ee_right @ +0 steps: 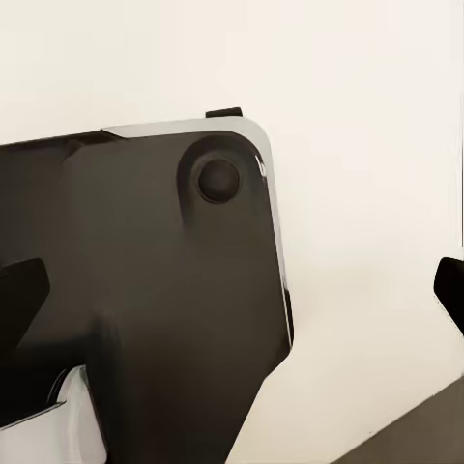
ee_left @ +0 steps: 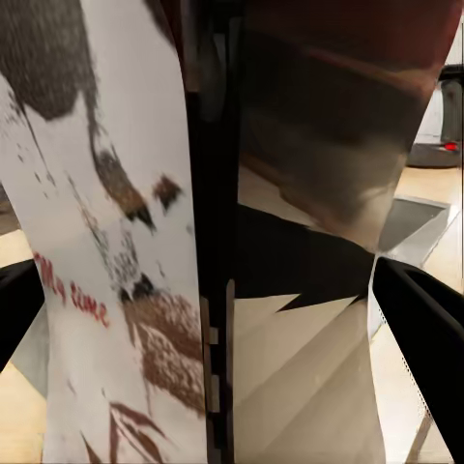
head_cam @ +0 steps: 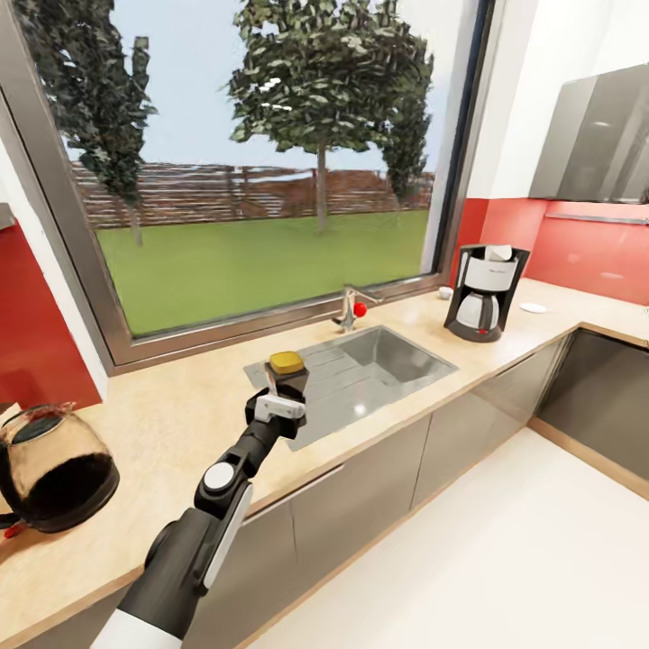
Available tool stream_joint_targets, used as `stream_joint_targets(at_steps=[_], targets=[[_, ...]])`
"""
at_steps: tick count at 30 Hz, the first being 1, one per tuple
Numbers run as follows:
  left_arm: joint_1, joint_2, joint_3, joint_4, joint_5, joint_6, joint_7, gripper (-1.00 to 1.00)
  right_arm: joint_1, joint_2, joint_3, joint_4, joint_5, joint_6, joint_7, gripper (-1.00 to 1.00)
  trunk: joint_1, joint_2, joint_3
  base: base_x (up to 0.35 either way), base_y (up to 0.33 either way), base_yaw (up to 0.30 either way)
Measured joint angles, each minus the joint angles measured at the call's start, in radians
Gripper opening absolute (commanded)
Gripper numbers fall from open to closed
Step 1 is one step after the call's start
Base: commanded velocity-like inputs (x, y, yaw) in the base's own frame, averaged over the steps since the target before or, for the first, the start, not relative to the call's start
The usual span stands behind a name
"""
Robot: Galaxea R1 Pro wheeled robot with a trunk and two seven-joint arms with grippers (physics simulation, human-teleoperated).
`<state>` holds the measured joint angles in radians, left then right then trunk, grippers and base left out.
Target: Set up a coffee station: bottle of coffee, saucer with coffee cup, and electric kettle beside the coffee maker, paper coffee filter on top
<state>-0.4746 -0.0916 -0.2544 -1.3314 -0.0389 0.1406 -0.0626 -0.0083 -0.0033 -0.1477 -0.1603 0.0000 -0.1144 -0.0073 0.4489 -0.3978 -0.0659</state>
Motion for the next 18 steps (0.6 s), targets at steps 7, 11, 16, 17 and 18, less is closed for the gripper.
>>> stream_joint_targets(at_steps=[7, 11, 16, 17, 18], targets=[[0.004, 0.0, -0.002, 0.007, 0.0, -0.001, 0.001, -1.0, 0.0, 0.0, 0.0, 0.0, 0.0, 0.0, 0.0, 1.0, 0.0, 0.0, 0.0, 0.287, -0.144, -0.238], [0.004, -0.001, -0.011, 0.008, 0.001, 0.0, 0.001, -1.0, 0.0, 0.0, -0.001, 0.0, 0.0, 0.0, 0.0, 1.0, 0.0, 0.0, 0.0, 0.285, -0.15, -0.262], [0.012, -0.002, -0.041, 0.008, 0.001, -0.001, 0.002, -1.0, 0.0, 0.0, -0.001, 0.001, 0.0, 0.0, 0.0, 1.0, 0.0, 0.0, 0.0, 0.267, -0.168, -0.261], [0.014, -0.001, -0.047, 0.007, 0.0, -0.001, 0.002, -1.0, 0.0, 0.0, -0.001, 0.001, 0.0, 0.0, 0.0, 1.0, 0.0, 0.0, 0.0, 0.246, -0.185, -0.214], [0.014, -0.001, -0.049, 0.007, 0.0, -0.001, 0.002, -1.0, 0.0, 0.0, -0.001, 0.001, 0.0, 0.0, 0.0, 1.0, 0.0, 0.0, 0.0, 0.241, -0.189, -0.137]])
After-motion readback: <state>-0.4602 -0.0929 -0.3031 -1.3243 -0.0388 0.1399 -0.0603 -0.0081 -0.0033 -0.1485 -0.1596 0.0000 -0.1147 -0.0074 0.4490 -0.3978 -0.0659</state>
